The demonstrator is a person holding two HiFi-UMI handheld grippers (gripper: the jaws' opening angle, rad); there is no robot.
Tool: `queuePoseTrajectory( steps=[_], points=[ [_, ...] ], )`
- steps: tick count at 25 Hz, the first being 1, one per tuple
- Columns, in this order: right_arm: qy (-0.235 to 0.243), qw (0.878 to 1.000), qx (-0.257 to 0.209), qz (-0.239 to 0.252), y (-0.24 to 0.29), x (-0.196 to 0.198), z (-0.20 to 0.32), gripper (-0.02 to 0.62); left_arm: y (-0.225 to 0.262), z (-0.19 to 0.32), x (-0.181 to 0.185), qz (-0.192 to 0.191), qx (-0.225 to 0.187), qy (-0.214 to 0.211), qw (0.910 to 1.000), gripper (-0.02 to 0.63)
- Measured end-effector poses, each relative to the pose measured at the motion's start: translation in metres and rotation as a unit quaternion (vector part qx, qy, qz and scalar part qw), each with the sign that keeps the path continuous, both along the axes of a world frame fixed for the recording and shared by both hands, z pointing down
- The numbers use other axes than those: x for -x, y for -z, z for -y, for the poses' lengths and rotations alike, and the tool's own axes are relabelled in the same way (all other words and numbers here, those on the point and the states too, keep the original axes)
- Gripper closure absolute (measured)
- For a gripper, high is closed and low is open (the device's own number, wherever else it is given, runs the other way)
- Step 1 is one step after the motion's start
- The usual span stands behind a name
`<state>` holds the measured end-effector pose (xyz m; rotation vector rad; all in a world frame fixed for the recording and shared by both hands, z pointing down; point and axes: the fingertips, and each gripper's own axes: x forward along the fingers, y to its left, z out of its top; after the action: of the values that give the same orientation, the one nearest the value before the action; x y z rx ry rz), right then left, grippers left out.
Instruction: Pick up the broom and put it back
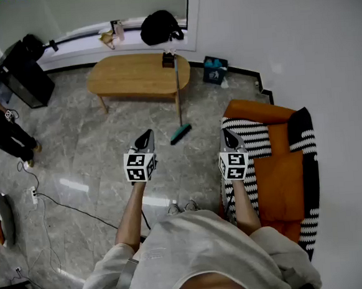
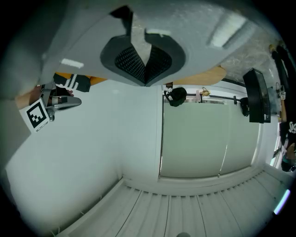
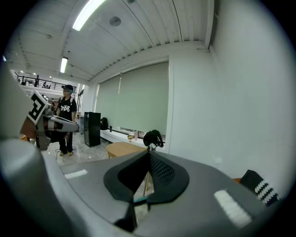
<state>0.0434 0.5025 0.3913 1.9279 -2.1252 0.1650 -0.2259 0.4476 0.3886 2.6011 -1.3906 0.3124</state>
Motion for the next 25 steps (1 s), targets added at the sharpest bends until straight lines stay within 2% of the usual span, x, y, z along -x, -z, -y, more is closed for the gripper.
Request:
queuePoseTrajectory(
  steps=[25],
  points=[
    [0.038, 0.999, -0.003, 0.017, -0.012, -0.011, 0.023, 0.591, -0.010, 0.009, -0.031, 0.004, 0.004, 0.014, 0.9999, 0.606]
  ],
)
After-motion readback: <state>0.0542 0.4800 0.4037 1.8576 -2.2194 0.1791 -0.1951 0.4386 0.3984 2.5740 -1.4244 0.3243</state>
